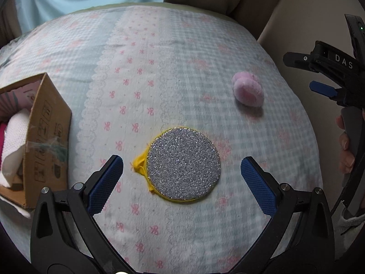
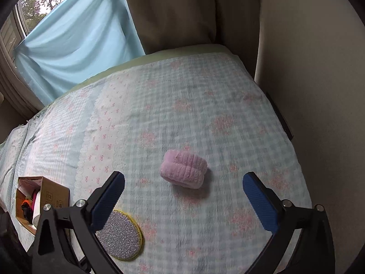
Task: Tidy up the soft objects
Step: 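Grasp the glittery sponge pad with the left tool while the right tool grasps the pink fluffy scrunchie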
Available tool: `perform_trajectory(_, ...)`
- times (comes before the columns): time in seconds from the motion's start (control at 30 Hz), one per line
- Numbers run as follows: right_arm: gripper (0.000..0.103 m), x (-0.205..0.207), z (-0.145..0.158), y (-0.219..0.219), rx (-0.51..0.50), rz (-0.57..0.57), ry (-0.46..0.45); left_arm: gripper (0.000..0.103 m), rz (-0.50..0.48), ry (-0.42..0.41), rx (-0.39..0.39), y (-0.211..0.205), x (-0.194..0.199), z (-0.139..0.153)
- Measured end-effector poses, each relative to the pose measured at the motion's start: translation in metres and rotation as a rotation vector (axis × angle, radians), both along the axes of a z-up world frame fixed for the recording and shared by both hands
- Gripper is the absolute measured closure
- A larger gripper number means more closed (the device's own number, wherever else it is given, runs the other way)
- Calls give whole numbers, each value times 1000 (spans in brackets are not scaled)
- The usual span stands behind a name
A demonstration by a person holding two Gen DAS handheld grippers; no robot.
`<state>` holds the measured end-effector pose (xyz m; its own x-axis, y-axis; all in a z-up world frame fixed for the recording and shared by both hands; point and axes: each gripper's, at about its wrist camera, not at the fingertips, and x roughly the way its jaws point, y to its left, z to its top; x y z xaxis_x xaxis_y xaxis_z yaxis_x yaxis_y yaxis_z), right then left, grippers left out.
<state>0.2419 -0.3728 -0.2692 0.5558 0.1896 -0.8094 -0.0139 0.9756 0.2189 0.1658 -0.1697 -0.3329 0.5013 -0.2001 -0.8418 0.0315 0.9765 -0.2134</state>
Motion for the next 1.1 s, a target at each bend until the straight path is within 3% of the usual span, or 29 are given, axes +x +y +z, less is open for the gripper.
perform_trajectory(0.23, 0, 31, -55, 3, 45, 2, 29, 0, 12, 57, 28, -19, 14, -75)
perform_trajectory(0.37, 0, 43, -75, 8, 60, -1, 31, 0, 11, 81, 60, -26, 19, -101)
perform_trajectory(0.5, 0, 51, -89, 9, 65, -14, 39, 0, 9, 65, 76, -30, 22, -109)
perform_trajectory(0.63, 23, 54, -99, 7, 84, -18, 59, 1, -11, 59, 117, -36, 25, -111)
perform_trajectory(0.83, 43, 49, -97, 18, 48, 23, 32, 11, -26, 54, 125, -37, 30, -110)
perform_trajectory(0.97, 60, 46, -93, 18, 37, 29, 13, 33, -34, 51, 120, -36, 31, -107)
perform_trajectory(1.1, 69, 45, -88, 17, 32, 33, 3, 52, -52, 49, 104, -39, 32, -102)
